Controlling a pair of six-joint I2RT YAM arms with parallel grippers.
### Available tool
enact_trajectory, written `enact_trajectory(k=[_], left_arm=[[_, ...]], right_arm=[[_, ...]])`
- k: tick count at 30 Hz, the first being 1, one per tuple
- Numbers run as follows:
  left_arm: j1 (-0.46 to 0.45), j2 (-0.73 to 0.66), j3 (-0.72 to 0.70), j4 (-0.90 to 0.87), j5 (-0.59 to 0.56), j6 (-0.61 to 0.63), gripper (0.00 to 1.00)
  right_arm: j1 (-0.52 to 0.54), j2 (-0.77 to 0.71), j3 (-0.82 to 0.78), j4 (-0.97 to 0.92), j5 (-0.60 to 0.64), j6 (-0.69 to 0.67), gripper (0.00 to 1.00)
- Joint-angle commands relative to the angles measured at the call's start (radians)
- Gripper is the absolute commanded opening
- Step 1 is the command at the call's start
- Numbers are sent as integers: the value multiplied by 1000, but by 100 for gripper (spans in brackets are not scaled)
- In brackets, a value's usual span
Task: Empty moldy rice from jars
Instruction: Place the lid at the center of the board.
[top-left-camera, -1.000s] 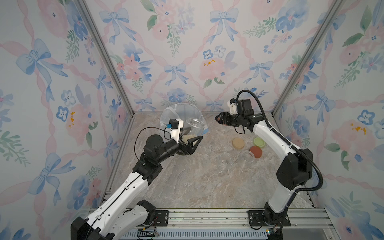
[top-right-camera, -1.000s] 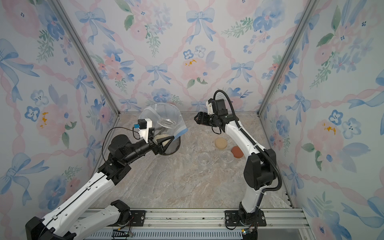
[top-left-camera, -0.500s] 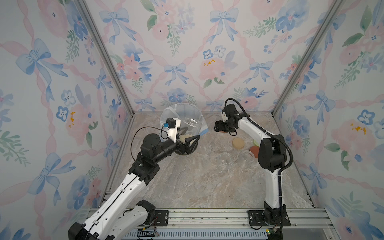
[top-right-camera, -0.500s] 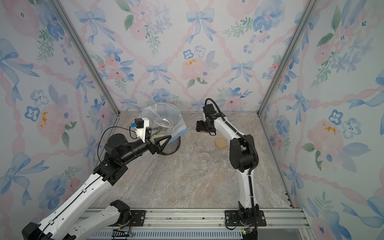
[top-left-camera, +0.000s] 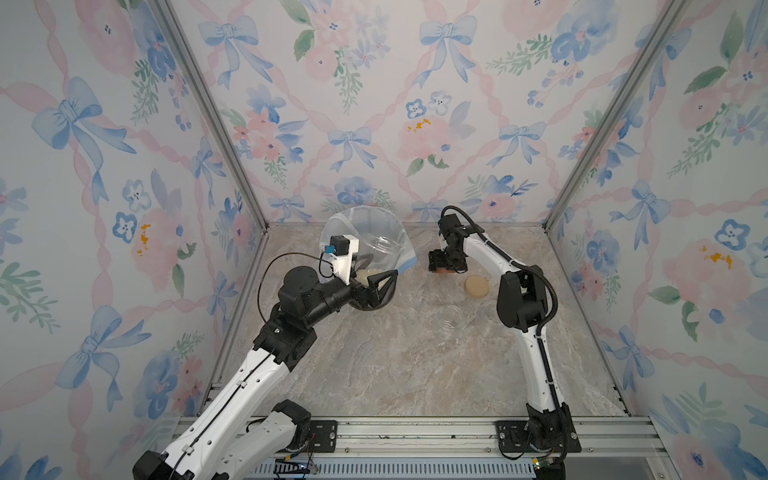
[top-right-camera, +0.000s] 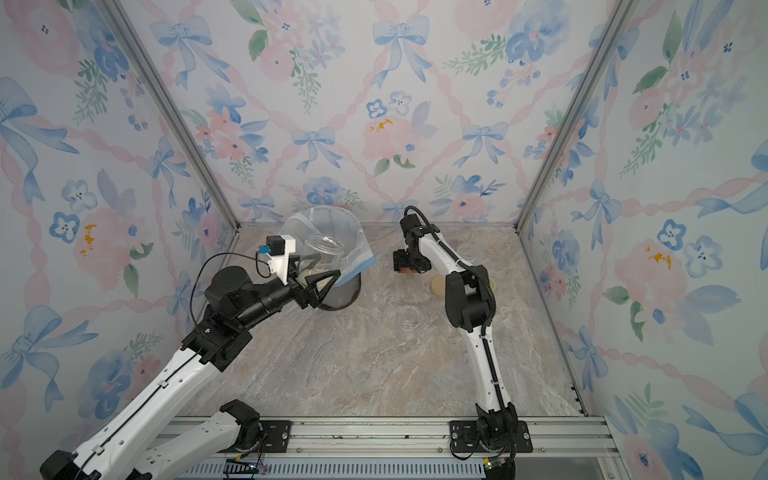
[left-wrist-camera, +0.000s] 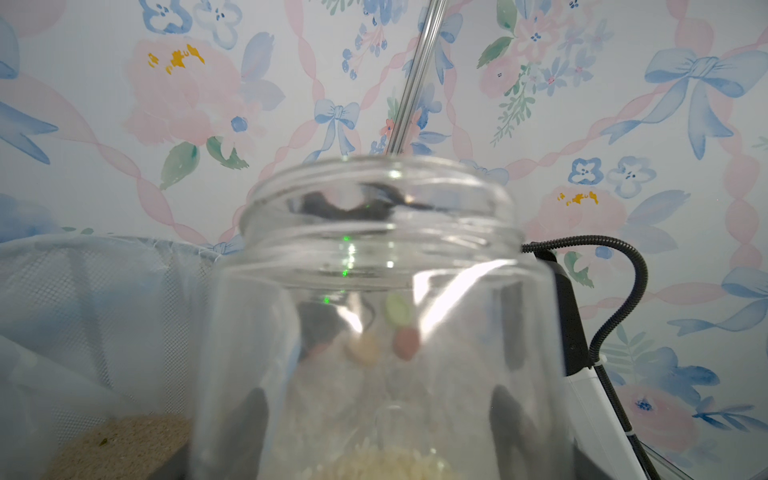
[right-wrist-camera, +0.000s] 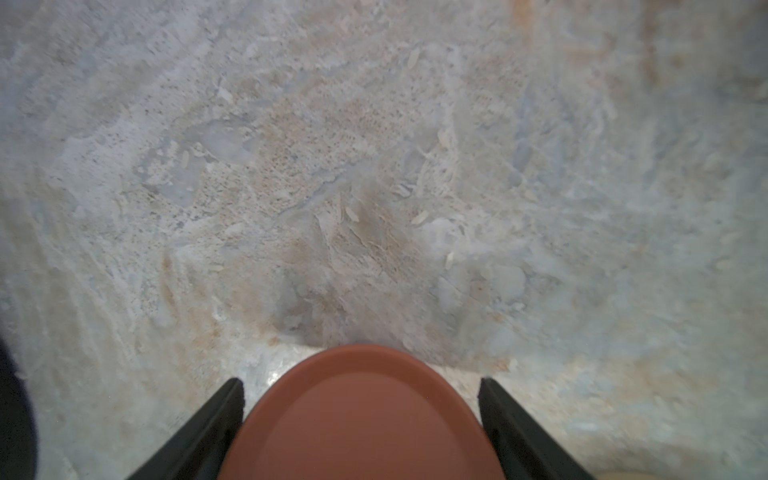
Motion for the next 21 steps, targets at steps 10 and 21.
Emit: enact_trajectory(k=[10, 21], left_arm=[[5, -85, -7, 64, -51, 3, 0], [8, -61, 43, 27, -58, 42, 0]], right_arm=[[-9, -8, -35, -103, 17, -4, 98], [-9, -152, -54, -143, 29, 43, 97]])
